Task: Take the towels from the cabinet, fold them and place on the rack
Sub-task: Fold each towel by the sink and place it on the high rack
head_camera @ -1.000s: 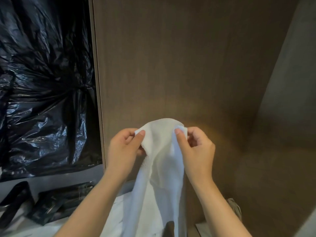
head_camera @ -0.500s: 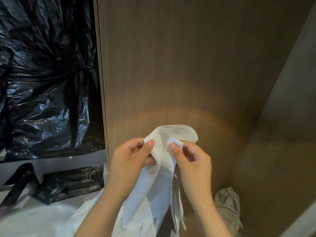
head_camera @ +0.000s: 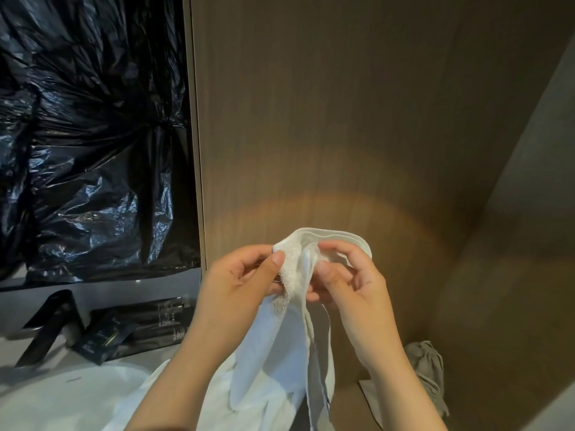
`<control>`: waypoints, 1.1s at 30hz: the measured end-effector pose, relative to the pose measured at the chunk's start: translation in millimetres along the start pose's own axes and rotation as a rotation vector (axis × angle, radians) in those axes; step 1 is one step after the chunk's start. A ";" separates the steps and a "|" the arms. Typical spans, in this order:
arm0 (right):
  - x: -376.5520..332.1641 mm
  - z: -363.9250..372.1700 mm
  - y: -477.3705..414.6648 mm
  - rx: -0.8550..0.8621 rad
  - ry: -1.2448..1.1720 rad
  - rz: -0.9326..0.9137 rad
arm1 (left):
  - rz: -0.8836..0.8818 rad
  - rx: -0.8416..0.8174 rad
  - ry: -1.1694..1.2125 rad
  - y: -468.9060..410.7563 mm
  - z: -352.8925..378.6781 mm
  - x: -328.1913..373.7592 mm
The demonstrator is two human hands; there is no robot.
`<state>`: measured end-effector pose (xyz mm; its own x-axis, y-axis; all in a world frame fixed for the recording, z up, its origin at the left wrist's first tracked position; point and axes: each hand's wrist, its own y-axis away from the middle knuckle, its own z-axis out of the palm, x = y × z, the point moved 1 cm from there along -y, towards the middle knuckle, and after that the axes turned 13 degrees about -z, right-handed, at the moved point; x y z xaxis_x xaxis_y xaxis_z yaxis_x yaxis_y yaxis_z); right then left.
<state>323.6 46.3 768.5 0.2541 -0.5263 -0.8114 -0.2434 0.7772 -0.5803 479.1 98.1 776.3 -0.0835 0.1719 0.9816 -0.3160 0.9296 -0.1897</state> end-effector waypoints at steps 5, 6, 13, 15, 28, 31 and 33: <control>2.1 5.2 -4.1 -0.031 -0.039 0.014 | 0.035 -0.017 -0.082 2.0 -5.2 2.4; 2.6 6.4 -4.2 -0.032 -0.031 0.016 | 0.040 -0.016 -0.090 2.6 -5.7 2.5; 2.6 5.5 -4.3 -0.097 0.082 0.064 | 0.052 -0.017 -0.145 5.0 -12.2 1.1; -0.1 5.8 -5.1 -0.071 0.130 -0.009 | 0.063 -0.012 -0.156 4.8 -12.8 1.1; -7.8 11.3 -8.3 -0.035 0.229 -0.117 | 0.116 0.038 -0.192 4.6 -12.2 2.0; -8.4 11.5 -9.8 -0.043 0.245 -0.117 | 0.116 0.032 -0.191 4.8 -12.0 2.0; -8.5 11.6 -10.0 -0.046 0.247 -0.114 | 0.130 0.009 -0.221 5.9 -12.4 2.6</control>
<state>334.7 47.1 782.0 0.0478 -0.6819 -0.7299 -0.2701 0.6947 -0.6667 488.8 108.1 778.0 -0.3280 0.2137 0.9202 -0.2977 0.9011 -0.3153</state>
